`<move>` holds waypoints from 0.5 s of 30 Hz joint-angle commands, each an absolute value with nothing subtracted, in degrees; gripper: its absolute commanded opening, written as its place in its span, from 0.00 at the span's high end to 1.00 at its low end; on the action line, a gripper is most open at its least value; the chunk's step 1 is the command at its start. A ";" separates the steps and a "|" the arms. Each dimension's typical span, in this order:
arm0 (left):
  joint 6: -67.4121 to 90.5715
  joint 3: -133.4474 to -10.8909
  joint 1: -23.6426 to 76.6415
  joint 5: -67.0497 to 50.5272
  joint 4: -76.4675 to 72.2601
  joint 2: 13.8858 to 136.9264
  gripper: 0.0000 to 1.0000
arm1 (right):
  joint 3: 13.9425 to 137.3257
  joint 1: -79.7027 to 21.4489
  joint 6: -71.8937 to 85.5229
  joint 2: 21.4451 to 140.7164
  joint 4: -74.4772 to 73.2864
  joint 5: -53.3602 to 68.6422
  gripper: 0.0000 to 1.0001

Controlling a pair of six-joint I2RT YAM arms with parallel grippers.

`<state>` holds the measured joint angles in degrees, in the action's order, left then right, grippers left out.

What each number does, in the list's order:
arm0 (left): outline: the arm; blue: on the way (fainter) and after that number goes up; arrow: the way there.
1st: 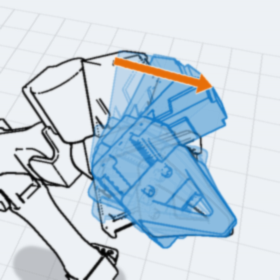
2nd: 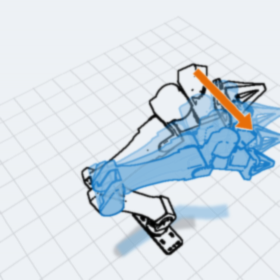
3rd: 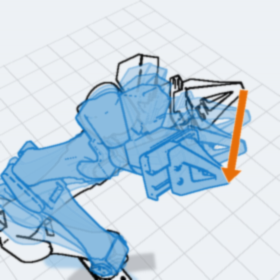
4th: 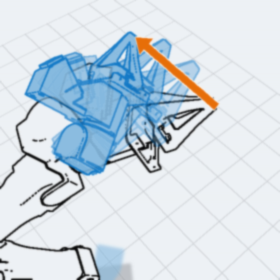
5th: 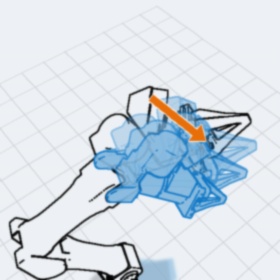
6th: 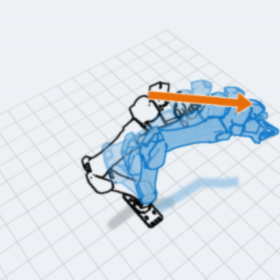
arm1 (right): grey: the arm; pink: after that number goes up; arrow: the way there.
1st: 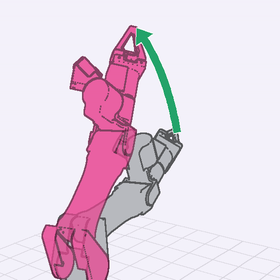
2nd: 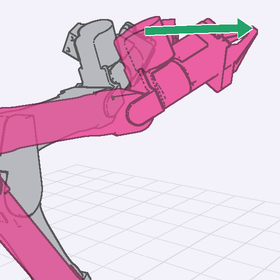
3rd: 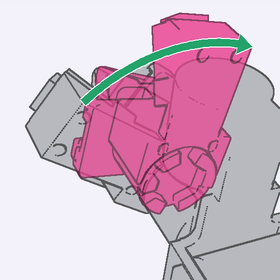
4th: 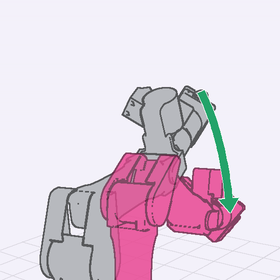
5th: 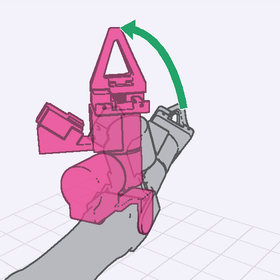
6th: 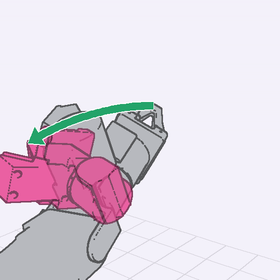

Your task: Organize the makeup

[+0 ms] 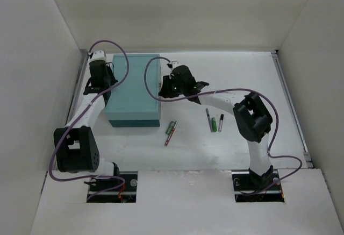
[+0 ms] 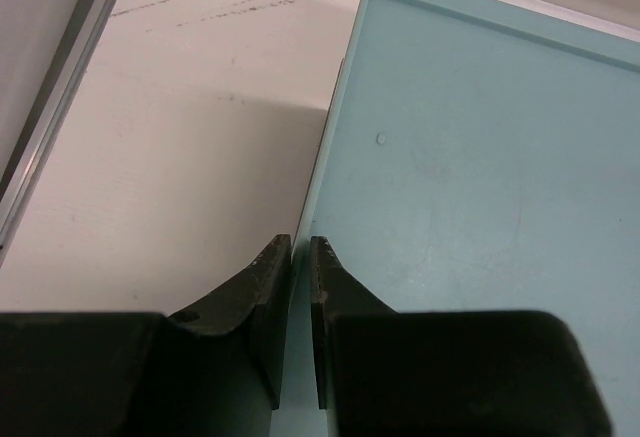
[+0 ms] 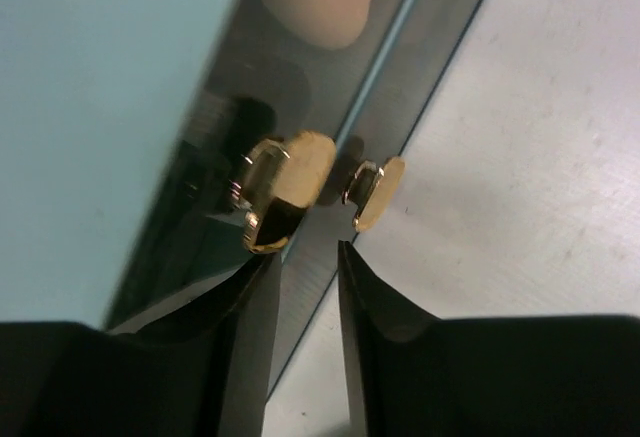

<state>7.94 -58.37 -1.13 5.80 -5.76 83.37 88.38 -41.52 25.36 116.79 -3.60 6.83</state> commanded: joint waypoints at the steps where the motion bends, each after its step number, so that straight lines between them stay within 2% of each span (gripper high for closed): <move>1: 9.32 -54.93 0.39 -2.81 6.42 86.84 0.92 | 83.69 -41.71 30.05 113.12 6.93 11.42 0.60; 4: 9.32 -55.02 0.13 -2.64 6.50 87.19 0.92 | 78.94 -39.43 32.77 111.97 12.29 14.57 0.58; 6: 9.32 -55.19 -0.04 -2.64 6.59 87.45 0.92 | 77.09 -38.11 34.62 112.23 15.45 18.87 0.52; 9: 9.32 -55.28 -0.13 -2.46 6.77 87.63 0.92 | 75.41 -36.00 38.40 113.90 21.51 23.63 0.48; 15: 9.40 -55.19 -0.75 -2.46 6.85 87.54 0.92 | 74.18 -32.22 45.96 117.33 31.19 29.61 0.45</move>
<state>7.99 -58.37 -1.76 4.43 -5.76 83.40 74.39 -33.41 40.53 115.79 19.86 23.92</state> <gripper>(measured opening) 0.094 0.556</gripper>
